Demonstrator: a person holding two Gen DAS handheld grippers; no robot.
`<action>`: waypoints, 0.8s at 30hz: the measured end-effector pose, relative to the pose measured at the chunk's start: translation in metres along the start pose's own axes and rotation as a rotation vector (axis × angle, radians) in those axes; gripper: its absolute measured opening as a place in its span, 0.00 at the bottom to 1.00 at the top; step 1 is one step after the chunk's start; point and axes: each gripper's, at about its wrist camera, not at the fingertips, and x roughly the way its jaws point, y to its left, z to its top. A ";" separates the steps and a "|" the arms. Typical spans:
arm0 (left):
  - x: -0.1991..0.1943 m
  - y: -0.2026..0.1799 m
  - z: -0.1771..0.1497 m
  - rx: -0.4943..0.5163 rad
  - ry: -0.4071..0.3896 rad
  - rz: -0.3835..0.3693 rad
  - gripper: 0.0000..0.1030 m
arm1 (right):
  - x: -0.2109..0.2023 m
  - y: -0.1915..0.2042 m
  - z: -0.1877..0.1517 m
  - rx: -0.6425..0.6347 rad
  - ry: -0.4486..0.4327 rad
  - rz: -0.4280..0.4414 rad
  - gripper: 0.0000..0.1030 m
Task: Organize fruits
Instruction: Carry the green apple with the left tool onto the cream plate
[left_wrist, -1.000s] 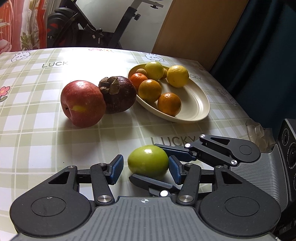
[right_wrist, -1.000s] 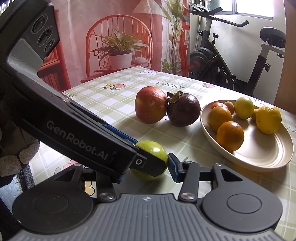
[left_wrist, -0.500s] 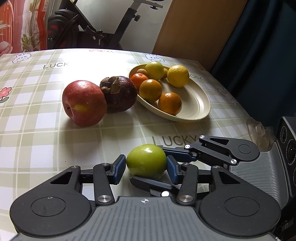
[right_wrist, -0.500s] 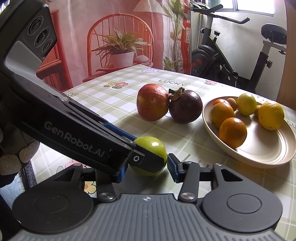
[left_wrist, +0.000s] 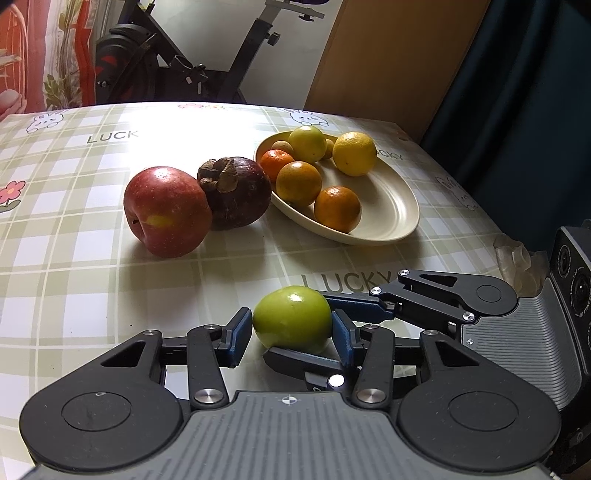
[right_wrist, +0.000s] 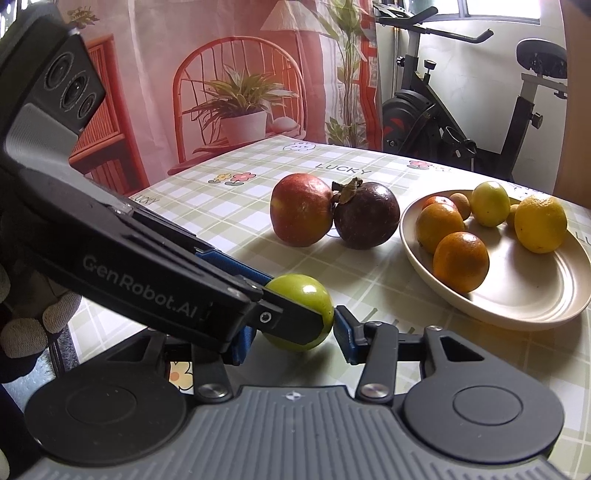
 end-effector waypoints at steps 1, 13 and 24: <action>-0.002 -0.001 0.001 0.007 -0.007 0.001 0.48 | -0.002 -0.001 0.001 0.002 -0.007 -0.003 0.47; -0.006 -0.028 0.055 0.110 -0.073 -0.017 0.48 | -0.029 -0.035 0.033 0.100 -0.126 -0.064 0.47; 0.040 -0.046 0.123 0.137 -0.065 -0.052 0.48 | -0.022 -0.093 0.064 0.203 -0.164 -0.163 0.47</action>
